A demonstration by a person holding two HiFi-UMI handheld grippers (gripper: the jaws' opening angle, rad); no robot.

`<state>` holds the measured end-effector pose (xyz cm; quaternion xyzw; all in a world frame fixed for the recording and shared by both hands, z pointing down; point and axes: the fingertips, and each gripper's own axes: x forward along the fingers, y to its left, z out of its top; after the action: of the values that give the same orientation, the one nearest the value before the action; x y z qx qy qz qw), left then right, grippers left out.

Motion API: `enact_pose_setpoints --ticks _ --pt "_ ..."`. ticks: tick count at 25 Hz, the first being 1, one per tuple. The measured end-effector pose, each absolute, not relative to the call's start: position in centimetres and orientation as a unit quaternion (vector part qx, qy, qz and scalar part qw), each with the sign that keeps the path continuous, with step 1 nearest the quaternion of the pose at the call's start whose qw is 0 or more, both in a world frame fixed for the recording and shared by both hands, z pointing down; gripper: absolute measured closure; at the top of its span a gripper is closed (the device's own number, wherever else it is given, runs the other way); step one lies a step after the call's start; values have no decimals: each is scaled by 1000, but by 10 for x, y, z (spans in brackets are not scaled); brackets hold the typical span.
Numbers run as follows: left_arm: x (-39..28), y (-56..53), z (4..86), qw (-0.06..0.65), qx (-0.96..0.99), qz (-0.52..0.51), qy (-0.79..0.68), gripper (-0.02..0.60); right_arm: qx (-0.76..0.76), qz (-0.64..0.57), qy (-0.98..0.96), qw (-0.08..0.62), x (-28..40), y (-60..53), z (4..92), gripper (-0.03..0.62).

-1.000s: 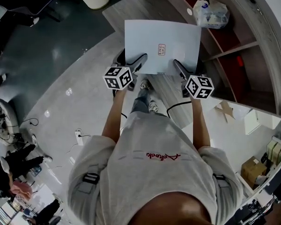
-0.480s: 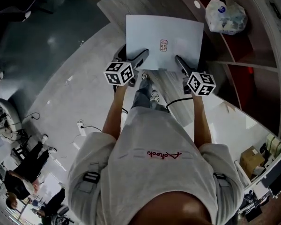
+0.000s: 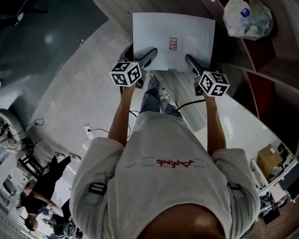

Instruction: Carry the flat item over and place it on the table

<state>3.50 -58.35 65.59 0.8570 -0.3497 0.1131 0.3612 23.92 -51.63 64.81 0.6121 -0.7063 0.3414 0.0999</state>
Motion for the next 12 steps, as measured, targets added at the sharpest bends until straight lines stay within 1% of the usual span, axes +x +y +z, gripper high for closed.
enact_pose_setpoints --ticks 12 --pt "40 -629 698 379 849 134 -344 104 613 363 -694 106 244 -558 692 77"
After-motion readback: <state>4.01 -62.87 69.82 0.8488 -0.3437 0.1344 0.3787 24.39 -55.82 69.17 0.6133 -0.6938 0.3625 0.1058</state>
